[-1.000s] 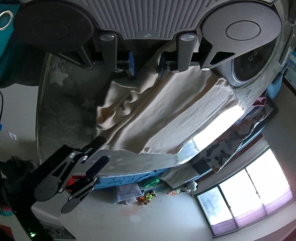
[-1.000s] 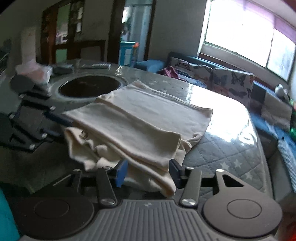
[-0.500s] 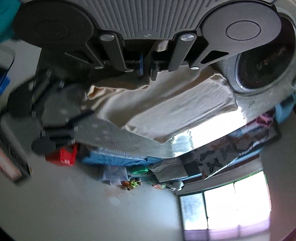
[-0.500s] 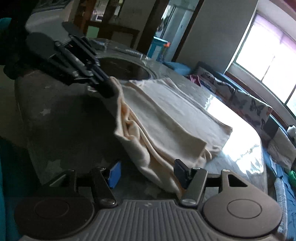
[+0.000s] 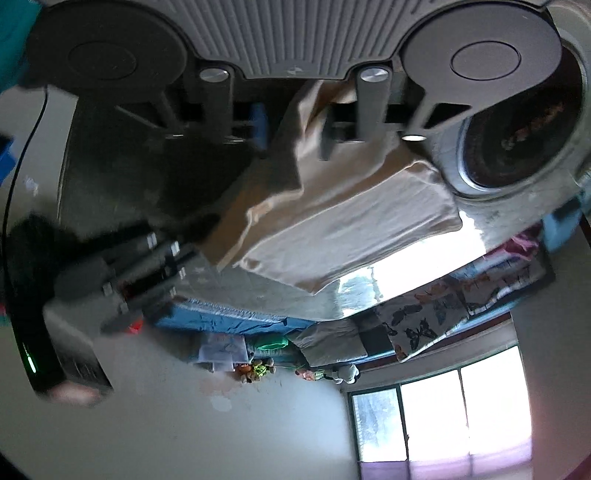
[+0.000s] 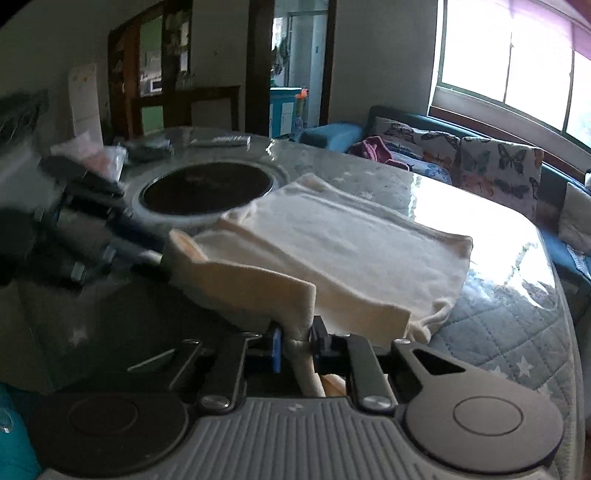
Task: Fold clothes
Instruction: 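Grasp the hem with the right gripper while the left gripper grasps the hem beside it, then lift the hem with both grippers and fold it over toward the collar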
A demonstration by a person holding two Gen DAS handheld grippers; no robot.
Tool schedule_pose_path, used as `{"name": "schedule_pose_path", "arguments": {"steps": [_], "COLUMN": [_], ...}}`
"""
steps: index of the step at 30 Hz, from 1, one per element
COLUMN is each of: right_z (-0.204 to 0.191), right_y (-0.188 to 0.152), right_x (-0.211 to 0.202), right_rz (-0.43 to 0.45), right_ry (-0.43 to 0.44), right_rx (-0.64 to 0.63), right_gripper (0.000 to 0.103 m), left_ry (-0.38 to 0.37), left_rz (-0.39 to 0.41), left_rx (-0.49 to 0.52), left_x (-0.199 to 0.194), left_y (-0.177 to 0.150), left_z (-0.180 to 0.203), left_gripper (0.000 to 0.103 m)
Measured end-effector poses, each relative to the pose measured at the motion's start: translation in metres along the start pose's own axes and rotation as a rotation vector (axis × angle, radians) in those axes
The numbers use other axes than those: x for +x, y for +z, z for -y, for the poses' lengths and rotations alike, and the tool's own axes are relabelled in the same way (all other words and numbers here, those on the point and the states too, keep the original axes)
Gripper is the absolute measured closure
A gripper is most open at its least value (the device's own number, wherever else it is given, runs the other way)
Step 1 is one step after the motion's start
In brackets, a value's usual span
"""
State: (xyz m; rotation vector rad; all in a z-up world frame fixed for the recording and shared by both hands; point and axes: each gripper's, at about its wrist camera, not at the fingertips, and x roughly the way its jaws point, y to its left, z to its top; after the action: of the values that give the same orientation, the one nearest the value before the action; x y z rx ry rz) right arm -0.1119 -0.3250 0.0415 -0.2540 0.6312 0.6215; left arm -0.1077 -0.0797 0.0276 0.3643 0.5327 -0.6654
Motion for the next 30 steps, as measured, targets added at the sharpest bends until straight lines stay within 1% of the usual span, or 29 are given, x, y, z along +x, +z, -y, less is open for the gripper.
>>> {"name": "schedule_pose_path", "arguments": {"steps": [1, 5, 8, 9, 10, 12, 13, 15, 19, 23, 26, 30], "right_z": [0.001, 0.005, 0.006, 0.005, 0.005, 0.006, 0.005, 0.003, -0.005, -0.012, -0.023, -0.037], "right_y": [0.002, 0.009, 0.012, 0.012, 0.012, 0.009, 0.008, 0.005, 0.003, 0.002, 0.002, 0.003], "right_x": [-0.001, 0.000, -0.001, -0.002, -0.004, -0.006, -0.007, -0.009, -0.021, -0.047, -0.069, -0.096], "right_rz": [0.005, 0.016, 0.025, 0.028, 0.032, 0.041, 0.045, 0.053, 0.074, 0.105, 0.110, 0.093], "right_ry": [0.000, -0.007, -0.009, -0.012, -0.014, -0.017, -0.020, -0.021, -0.019, -0.005, 0.018, 0.065], "right_rx": [0.004, 0.022, 0.027, 0.028, 0.029, 0.038, 0.042, 0.048, 0.038, 0.029, 0.009, 0.004], "right_gripper": [0.090, 0.090, 0.090, 0.091, 0.091, 0.092, 0.093, 0.093, 0.094, 0.094, 0.094, 0.094], "left_ry": [0.010, 0.035, 0.057, 0.063, 0.075, 0.079, 0.074, 0.060, 0.031, -0.005, -0.042, -0.110], "left_rz": [0.000, -0.016, -0.030, -0.038, -0.046, -0.057, -0.061, -0.044, -0.001, 0.029, 0.049, 0.067], "left_rx": [0.022, 0.090, 0.129, 0.140, 0.152, 0.158, 0.154, 0.134, 0.116, 0.079, 0.052, -0.028], "left_x": [0.000, 0.005, 0.012, 0.014, 0.017, 0.020, 0.021, 0.015, -0.005, -0.028, -0.051, -0.080], "left_y": [-0.002, -0.008, -0.011, -0.012, -0.014, -0.016, -0.017, -0.017, -0.013, -0.012, -0.011, -0.013], "left_z": [0.003, 0.010, 0.011, 0.010, 0.009, 0.004, 0.001, -0.002, -0.002, 0.000, 0.005, 0.008], "left_gripper": [0.054, 0.054, 0.054, 0.056, 0.059, 0.086, 0.089, 0.096, 0.097, 0.098, 0.098, 0.098]}}
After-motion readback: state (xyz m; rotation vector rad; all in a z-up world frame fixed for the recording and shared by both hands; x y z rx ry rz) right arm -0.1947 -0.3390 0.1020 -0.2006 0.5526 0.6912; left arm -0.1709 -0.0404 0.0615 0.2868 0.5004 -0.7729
